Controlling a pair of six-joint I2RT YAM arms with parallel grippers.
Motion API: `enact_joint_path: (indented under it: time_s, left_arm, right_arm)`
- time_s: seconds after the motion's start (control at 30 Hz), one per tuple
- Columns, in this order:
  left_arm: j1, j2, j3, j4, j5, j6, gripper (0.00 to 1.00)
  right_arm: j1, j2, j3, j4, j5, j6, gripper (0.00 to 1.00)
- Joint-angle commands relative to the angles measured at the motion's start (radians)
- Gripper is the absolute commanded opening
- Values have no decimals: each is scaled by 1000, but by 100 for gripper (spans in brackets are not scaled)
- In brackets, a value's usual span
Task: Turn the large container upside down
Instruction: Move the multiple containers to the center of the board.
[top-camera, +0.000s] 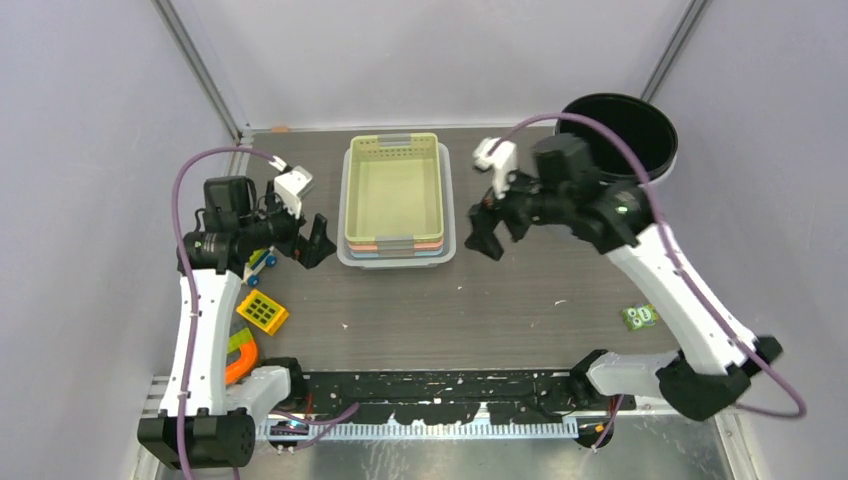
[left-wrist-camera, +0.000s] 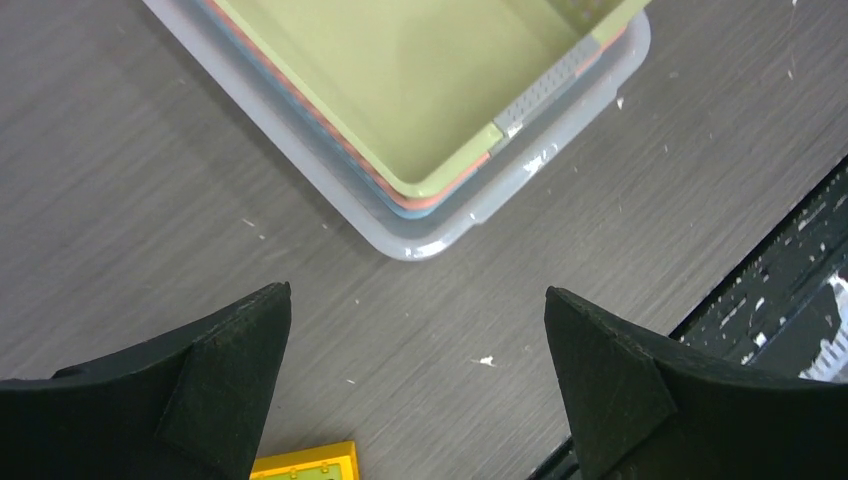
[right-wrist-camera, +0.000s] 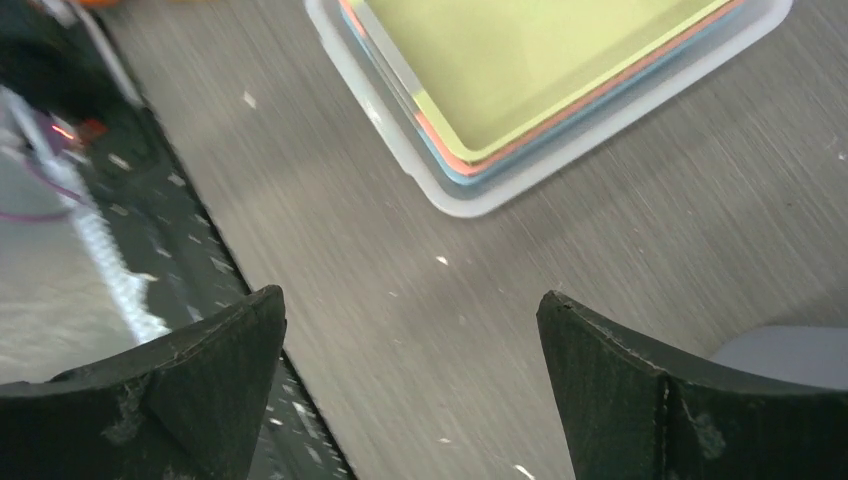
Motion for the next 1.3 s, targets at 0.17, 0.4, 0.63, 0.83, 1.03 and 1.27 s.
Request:
enact_joint_path:
  time_s: [0.17,0.4,0.63,0.83,1.03,1.27]
  left_arm:
    - [5,-35,-130,121,76,54,100]
    - [5,-41,-183,174,77,39,100]
    - [6,-34,-202,227,59,-2,100]
    - [14,-37,-211,236,55,-6,100]
    - [25,-40,-220,243,68,-8,100]
    - [35,-42,-219,242,83,-10,100]
  right_arm:
    - [356,189,-152,243,474,-229,100]
    - [370,335,-78,331,361,-127,96]
    - [371,335,-160,487,406,-23,93]
    - [371,334,-247,616,408,64,81]
    - [371,375,-258,650,467,94,77]
    - [371,376,-271,649,431,82,72]
